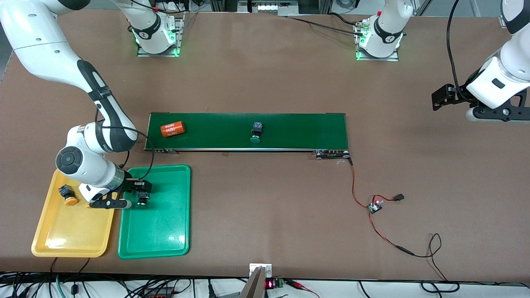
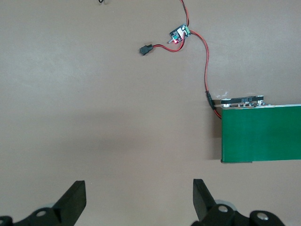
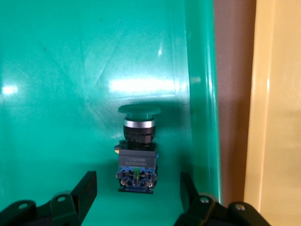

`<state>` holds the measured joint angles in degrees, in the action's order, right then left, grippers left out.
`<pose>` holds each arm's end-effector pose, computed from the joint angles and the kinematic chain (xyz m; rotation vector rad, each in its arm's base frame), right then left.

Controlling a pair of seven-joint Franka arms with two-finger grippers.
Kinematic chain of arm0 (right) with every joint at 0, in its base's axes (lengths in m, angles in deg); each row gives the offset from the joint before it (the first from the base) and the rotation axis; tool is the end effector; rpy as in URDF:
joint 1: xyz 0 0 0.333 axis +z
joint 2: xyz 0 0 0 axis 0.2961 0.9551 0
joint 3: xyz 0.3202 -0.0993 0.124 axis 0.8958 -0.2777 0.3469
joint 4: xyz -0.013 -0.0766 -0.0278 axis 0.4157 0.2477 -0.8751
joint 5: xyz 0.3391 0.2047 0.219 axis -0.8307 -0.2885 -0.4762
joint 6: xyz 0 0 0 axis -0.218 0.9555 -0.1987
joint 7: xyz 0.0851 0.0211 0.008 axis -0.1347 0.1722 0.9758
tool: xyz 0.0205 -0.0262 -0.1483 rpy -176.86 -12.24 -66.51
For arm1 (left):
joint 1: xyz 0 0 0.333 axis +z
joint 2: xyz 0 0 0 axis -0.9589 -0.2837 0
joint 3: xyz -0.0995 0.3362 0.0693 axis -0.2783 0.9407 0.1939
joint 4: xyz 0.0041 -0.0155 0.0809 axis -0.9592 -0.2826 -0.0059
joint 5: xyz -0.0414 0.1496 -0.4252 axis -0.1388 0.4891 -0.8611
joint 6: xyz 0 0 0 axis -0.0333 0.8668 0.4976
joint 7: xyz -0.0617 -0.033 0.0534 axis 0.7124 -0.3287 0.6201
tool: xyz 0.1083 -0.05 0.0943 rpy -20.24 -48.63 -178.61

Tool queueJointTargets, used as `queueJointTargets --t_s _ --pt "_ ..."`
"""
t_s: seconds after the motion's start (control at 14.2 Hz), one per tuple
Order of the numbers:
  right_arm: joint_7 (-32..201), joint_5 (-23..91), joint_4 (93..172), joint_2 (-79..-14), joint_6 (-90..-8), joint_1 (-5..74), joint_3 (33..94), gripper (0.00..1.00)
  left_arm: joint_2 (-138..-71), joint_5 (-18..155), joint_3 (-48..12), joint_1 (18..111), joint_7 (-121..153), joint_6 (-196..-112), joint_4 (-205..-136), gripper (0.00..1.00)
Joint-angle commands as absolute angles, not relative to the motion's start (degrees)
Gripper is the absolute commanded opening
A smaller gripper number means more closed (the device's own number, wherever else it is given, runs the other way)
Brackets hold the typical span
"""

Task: Sort buttons by color to trays
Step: 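Lower the green button into the green tray and open the right gripper, then return the right gripper to the belt and grasp another green button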

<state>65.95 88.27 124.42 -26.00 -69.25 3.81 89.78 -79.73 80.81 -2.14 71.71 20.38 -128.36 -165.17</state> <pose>0.7812 0.0570 0.1637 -3.0940 0.0107 -0.1187 0.6136 -0.0372 0.5705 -3.0780 0.0653 0.1178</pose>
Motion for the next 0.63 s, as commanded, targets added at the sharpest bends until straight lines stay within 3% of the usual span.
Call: queueJointTargets --t_s 0.0,0.07,0.35,0.56 --pt "59.2 87.5 127.0 -31.5 -63.3 4.8 91.7 0.93 -78.6 80.0 -2.5 71.9 20.0 -127.5 -165.4 1.0" --pt "55.0 87.4 128.6 -34.1 -61.3 4.8 93.9 1.0 -78.6 80.0 -2.5 71.9 20.0 -127.5 -165.4 1.0" --pt "44.1 86.9 142.5 -47.4 -61.3 4.6 100.2 1.0 -78.6 80.0 -2.5 71.9 20.0 -127.2 -165.4 1.0" --pt "34.8 84.8 148.8 -52.9 -61.7 4.7 106.8 1.0 -78.6 80.1 -2.5 71.8 20.0 -127.2 -165.4 1.0"
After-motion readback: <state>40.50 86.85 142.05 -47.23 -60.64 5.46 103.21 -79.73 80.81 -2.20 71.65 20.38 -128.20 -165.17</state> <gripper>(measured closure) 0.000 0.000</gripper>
